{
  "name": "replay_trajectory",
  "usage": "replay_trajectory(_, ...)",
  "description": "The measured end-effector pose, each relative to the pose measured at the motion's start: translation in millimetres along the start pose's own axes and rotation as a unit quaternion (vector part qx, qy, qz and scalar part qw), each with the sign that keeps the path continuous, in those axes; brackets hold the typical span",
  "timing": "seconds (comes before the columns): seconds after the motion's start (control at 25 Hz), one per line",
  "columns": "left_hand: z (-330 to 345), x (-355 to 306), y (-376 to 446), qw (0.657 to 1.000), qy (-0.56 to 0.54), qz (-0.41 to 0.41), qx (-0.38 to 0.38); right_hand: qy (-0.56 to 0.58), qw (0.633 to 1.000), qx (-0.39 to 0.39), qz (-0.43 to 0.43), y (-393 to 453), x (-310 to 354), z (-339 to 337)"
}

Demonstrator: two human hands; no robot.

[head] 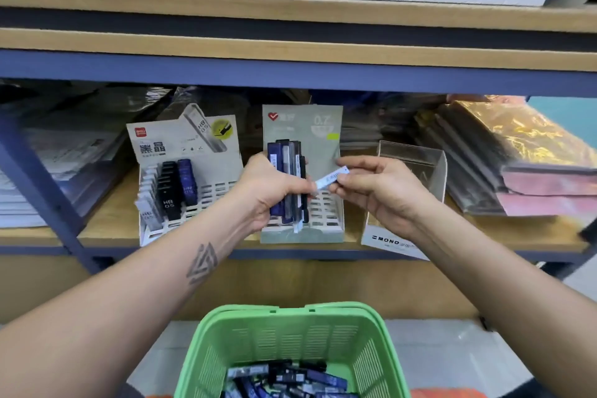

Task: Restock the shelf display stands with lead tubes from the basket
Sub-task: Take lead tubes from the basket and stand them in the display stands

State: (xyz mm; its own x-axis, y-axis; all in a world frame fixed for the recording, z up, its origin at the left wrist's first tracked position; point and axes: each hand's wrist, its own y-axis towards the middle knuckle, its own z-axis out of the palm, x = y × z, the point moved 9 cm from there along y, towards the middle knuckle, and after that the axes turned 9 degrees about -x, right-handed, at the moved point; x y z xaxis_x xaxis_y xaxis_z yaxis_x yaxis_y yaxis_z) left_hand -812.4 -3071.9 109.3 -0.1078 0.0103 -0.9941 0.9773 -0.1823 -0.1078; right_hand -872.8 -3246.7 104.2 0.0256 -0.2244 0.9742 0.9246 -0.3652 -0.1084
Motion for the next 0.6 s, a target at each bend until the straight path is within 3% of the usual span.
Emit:
replay_trajectory(0.24, 37, 20, -11, 0.993, -0.022, -0.103, 0.062, -0.134, 0.978, -0.113, -0.113, -1, 39, -71)
replay_trajectory(0.4, 43, 27, -12, 0.987, -0.039, -0.14, 0.067, -0.424, 0.867, -0.174, -0.198, 4, 36, -98)
replay_trajectory(0.6, 45, 29, -12, 0.988, -0.045, -0.13, 0.069, -0.482, 0.831, -0.177, -0.215, 0, 7, -83)
